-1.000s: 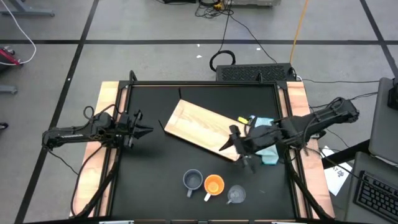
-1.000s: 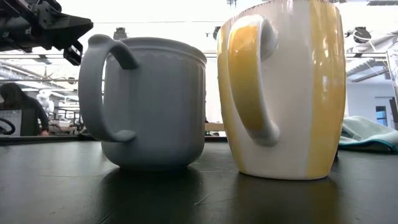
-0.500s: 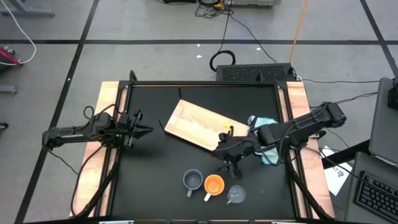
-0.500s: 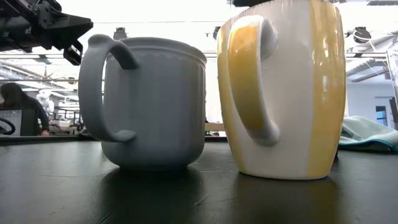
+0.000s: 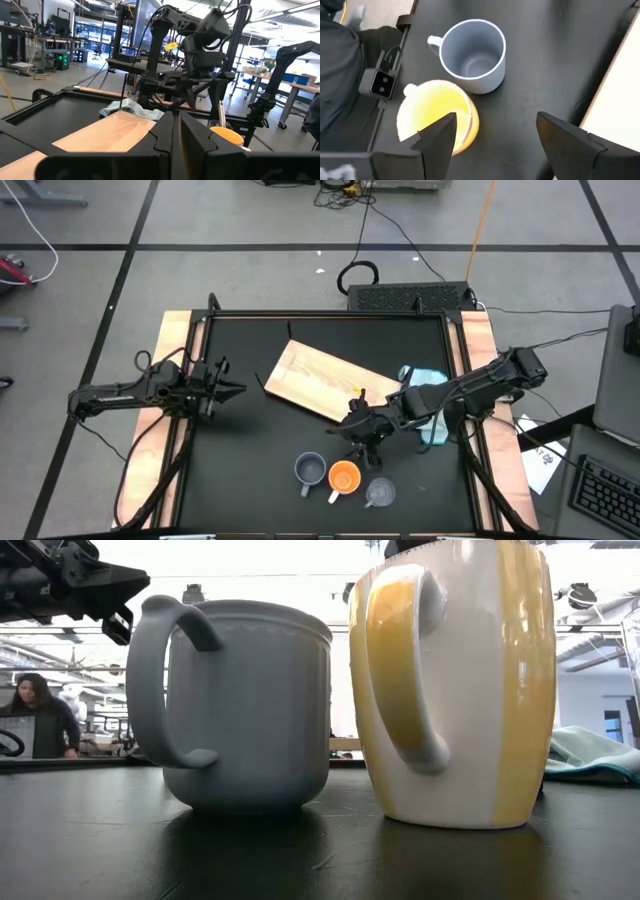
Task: Stack small to large cups/mugs on shelf
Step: Put the yellow mug on the shelf
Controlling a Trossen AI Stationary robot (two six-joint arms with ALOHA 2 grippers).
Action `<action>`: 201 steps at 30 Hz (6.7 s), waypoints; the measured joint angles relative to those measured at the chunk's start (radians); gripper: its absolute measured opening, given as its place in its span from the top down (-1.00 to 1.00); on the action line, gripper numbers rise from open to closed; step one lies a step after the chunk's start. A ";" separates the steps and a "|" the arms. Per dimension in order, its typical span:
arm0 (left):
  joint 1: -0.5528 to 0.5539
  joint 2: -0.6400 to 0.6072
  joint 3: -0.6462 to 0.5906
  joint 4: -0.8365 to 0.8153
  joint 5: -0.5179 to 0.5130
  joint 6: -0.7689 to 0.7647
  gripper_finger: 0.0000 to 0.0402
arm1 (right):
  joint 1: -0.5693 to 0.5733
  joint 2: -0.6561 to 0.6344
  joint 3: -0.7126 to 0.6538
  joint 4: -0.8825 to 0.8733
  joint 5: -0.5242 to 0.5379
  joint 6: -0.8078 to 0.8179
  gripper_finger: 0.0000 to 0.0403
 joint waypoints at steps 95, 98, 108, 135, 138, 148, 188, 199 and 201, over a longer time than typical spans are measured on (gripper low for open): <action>-0.001 0.000 0.000 -0.045 -0.007 -0.001 0.84 | 0.044 0.162 0.004 0.044 0.094 -0.005 0.96; -0.001 0.000 0.000 -0.046 -0.007 -0.002 0.84 | 0.045 0.135 0.020 0.034 0.111 -0.019 0.96; -0.001 0.000 0.000 -0.049 -0.001 -0.018 0.84 | 0.025 0.113 0.131 -0.056 0.110 -0.053 0.96; -0.001 0.000 0.000 -0.050 -0.009 0.015 0.84 | -0.335 0.113 0.312 -0.232 0.052 -0.188 0.96; -0.001 0.000 0.000 -0.050 -0.009 0.031 0.84 | -0.367 0.113 0.312 -0.219 0.006 -0.190 0.96; -0.001 0.000 0.000 -0.049 -0.010 0.047 0.84 | -0.442 0.121 0.343 -0.172 -0.074 -0.225 0.96; -0.001 0.000 0.000 -0.044 -0.010 0.082 0.84 | -0.614 0.618 0.882 -0.381 -0.077 -0.382 0.96; -0.001 0.000 0.000 -0.045 -0.009 0.085 0.84 | -0.612 0.624 0.881 -0.403 -0.076 -0.369 0.96; -0.001 0.000 0.000 -0.045 -0.009 0.085 0.84 | -0.608 0.624 0.881 -0.411 -0.075 -0.370 0.96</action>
